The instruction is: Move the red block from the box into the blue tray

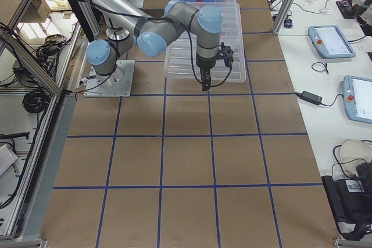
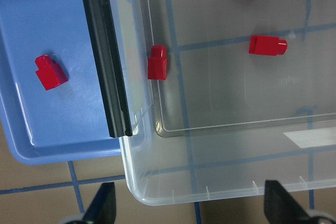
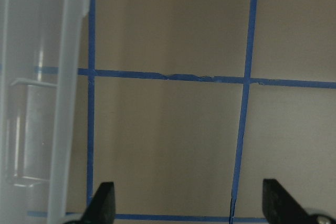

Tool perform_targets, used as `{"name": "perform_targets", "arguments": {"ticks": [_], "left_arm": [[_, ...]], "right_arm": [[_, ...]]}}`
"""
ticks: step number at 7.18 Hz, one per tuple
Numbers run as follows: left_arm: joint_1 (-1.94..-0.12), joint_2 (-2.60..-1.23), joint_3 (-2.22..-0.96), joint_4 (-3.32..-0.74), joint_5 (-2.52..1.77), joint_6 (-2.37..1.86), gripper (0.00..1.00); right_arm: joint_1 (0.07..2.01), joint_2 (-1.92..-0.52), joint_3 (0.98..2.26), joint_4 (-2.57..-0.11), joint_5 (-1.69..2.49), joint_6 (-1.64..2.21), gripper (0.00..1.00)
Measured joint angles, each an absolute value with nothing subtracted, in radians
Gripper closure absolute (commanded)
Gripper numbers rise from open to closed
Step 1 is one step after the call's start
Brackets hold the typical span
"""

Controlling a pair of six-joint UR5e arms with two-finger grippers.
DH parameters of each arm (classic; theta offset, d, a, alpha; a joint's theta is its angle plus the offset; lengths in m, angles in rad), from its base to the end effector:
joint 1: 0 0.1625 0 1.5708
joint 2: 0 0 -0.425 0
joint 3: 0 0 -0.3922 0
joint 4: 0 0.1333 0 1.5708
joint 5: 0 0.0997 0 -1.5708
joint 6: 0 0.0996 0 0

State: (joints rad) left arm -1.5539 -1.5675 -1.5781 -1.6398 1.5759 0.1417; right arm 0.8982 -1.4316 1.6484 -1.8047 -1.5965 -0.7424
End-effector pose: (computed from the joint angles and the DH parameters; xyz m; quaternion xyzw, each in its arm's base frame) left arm -0.1246 -0.4851 0.4793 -0.0624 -0.9974 -0.0366 0.0003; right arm -0.2363 -0.5065 0.4012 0.0348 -0.9993 -0.0019 0.0153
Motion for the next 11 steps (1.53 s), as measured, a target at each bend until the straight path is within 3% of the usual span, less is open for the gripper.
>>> {"name": "perform_targets", "arguments": {"ticks": [11], "left_arm": [[-1.554,-1.557,-1.579,-1.625,1.577,0.143,0.0]], "right_arm": [[0.967,-1.396,1.73,-1.839,-1.539,-0.575,0.0]]}}
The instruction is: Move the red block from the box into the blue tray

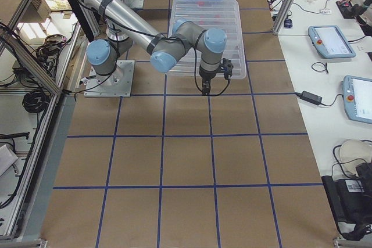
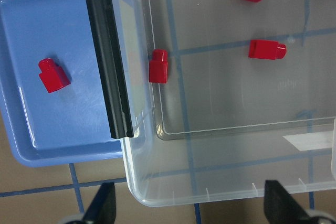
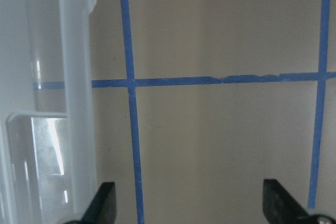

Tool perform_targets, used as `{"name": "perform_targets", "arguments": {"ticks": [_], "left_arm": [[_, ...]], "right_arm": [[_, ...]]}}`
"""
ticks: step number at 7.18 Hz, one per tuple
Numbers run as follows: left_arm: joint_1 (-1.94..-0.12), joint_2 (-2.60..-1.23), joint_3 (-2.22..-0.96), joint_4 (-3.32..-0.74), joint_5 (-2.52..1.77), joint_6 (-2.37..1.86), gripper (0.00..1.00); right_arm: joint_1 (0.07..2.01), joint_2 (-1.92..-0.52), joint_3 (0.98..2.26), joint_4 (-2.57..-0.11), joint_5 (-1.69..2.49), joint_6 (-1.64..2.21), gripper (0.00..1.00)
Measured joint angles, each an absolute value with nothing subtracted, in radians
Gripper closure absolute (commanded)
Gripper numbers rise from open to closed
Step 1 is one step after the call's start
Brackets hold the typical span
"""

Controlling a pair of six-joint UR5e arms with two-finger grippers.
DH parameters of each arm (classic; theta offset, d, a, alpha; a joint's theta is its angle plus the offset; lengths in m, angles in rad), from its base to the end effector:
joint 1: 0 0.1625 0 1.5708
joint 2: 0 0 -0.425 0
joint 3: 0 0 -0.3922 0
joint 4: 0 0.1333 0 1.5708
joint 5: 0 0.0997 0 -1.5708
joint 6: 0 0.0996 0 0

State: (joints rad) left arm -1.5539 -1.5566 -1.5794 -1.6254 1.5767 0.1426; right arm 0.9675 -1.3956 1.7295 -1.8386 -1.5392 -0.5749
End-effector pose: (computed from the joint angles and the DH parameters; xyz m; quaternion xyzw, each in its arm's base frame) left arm -0.1246 -0.4830 0.4853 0.0629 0.9977 0.0247 0.0010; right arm -0.1926 -0.5200 0.3465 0.0147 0.9992 0.0187 0.0315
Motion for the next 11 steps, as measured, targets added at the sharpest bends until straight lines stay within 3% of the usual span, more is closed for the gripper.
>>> {"name": "perform_targets", "arguments": {"ticks": [11], "left_arm": [[-1.543,-1.555,-1.578,-1.624,1.579,0.143,0.0]], "right_arm": [[1.19,-1.401,1.73,-1.836,-1.54,-0.392,0.0]]}}
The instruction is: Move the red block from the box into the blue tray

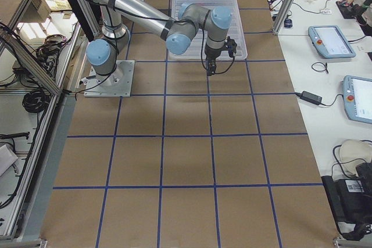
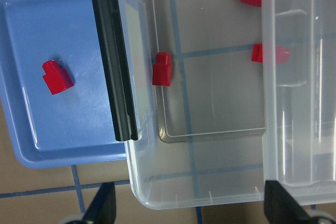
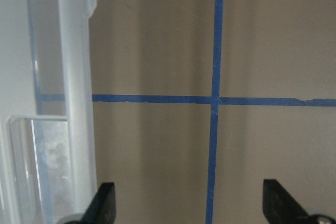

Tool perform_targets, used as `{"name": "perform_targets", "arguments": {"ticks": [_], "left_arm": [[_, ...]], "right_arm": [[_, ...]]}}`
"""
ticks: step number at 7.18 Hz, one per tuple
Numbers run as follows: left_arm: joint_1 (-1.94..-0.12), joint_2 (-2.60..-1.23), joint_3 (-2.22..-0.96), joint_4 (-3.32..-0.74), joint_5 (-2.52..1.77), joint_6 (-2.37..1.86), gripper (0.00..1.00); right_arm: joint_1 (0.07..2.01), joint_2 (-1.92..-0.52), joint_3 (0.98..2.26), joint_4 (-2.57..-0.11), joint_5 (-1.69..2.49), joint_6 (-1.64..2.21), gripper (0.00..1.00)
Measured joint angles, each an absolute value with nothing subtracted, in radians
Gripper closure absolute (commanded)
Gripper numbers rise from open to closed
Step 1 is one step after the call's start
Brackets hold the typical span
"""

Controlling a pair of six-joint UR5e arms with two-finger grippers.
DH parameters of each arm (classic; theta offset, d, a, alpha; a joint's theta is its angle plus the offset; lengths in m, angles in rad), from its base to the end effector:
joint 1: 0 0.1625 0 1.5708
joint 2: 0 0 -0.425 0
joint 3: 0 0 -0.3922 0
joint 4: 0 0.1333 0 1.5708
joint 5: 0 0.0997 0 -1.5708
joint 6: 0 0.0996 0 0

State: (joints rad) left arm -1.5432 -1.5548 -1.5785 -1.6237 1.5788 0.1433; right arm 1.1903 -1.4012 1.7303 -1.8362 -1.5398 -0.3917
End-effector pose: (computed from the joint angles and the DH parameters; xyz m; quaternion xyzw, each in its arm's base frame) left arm -0.1192 -0.4840 0.4868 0.0579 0.9981 0.0226 0.0021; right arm -0.0724 -0.5484 0.3489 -0.0051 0.9994 0.0237 0.0263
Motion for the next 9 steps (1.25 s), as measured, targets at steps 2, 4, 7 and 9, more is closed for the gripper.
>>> {"name": "perform_targets", "arguments": {"ticks": [2,4,7,9], "left_arm": [[-1.543,-1.555,-1.578,-1.628,1.578,0.143,0.0],[-1.543,-1.558,-1.578,-1.623,1.577,0.143,0.0],[-1.542,-1.559,-1.578,-1.62,1.576,0.144,0.0],[-1.541,-1.557,-1.578,-1.619,1.576,0.144,0.0]], "right_arm": [[1.256,-1.407,1.73,-1.837,-1.539,-0.294,0.0],[1.317,-1.409,1.729,-1.838,-1.539,-0.212,0.0],[1.396,-1.407,1.728,-1.839,-1.541,-0.114,0.0],[1.411,-1.404,1.719,-1.849,-1.546,-0.106,0.0]]}}
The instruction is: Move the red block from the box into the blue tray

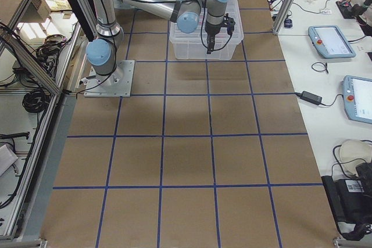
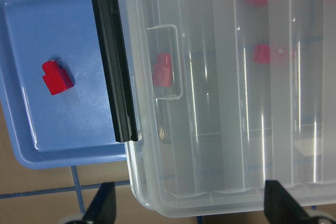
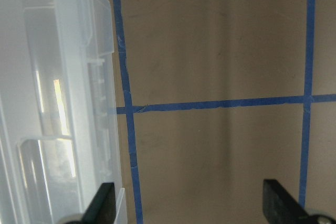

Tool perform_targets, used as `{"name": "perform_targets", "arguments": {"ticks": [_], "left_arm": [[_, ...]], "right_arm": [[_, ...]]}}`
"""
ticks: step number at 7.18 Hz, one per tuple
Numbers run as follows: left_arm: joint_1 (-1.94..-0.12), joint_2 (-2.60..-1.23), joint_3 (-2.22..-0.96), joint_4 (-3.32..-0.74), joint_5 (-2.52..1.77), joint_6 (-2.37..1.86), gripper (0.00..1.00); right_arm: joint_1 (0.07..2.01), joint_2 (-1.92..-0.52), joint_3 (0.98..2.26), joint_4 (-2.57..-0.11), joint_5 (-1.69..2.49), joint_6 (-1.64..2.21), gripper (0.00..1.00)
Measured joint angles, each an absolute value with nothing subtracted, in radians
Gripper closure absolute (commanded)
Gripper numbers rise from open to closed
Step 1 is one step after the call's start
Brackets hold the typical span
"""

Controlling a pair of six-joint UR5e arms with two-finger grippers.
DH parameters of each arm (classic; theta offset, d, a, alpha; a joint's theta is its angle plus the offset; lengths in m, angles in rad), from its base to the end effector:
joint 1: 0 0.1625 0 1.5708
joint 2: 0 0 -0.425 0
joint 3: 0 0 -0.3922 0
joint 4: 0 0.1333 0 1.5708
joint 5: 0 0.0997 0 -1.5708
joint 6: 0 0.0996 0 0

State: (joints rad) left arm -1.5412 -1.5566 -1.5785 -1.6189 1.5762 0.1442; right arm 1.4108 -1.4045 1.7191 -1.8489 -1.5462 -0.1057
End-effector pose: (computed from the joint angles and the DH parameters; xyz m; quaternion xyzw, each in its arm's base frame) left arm -0.1185 -0.4853 0.4863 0.0573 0.9981 0.0210 0.0009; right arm 0.0481 -0.5540 0.3571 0.0274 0.9994 0.0165 0.0146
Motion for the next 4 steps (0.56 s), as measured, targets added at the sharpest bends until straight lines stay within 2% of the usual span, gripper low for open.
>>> {"name": "perform_targets", "arguments": {"ticks": [4], "left_arm": [[-1.541,-1.556,-1.579,-1.614,1.576,0.149,0.0]], "right_arm": [[1.407,-1.464,1.655,-1.808,-1.581,-0.11,0.0]]}}
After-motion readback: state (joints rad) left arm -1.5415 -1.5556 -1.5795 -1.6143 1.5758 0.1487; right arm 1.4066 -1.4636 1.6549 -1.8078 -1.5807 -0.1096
